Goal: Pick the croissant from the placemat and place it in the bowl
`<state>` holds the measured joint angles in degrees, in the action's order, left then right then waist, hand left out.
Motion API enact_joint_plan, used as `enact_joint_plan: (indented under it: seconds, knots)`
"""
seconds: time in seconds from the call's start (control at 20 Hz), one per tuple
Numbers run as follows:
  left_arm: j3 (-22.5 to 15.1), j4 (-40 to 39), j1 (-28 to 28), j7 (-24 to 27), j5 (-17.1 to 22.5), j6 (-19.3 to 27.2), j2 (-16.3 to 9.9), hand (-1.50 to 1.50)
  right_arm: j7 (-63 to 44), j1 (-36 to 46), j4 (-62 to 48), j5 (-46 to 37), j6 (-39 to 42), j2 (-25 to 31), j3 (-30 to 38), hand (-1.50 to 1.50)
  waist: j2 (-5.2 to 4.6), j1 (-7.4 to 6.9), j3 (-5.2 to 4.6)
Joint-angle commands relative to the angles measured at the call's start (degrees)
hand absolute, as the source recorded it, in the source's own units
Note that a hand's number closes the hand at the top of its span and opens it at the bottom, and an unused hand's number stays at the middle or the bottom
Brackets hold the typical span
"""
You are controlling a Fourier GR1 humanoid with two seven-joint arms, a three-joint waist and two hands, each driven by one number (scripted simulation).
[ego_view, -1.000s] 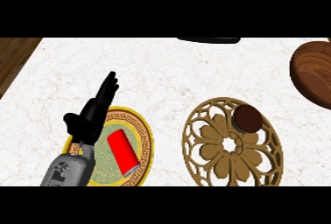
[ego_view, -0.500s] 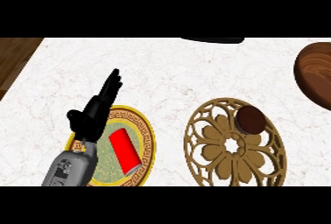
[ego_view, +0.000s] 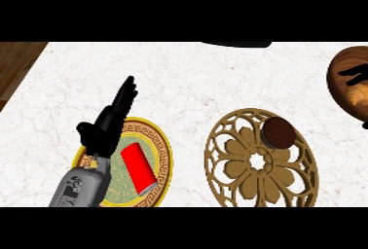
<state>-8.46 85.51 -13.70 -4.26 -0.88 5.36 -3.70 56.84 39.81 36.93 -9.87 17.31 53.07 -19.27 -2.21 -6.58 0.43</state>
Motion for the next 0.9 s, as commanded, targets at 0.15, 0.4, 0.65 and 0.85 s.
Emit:
enact_joint_plan:
  seconds: [0.15, 0.4, 0.65, 0.85]
  knots:
    - [0.69, 0.43, -1.29, -1.66, 0.10, -0.16, -0.74, 0.00, 8.10, 4.33, -4.28, 9.70, 14.99, -2.56, 3.45, -1.50, 0.17, 0.40, 0.09]
    - [0.85, 0.62, 0.08, -0.45, 0.69, 0.09, 0.03, 0.00, 3.14, 6.24, -6.82, 15.26, 22.25, -0.44, 4.59, -1.50, 0.20, 0.86, -0.05]
    - [1.17, 1.55, 1.22, -0.18, 0.60, -0.09, -0.81, 0.00, 0.35, 4.99, -8.65, 18.73, 26.56, 1.49, 4.34, -1.50, -0.01, 0.66, 0.14]
    - [0.66, 1.14, 0.72, 0.28, 0.18, -0.31, -0.72, 0.00, -3.49, 5.83, -8.50, 21.63, 30.20, 2.34, 4.13, -1.50, -0.35, 0.58, 0.20]
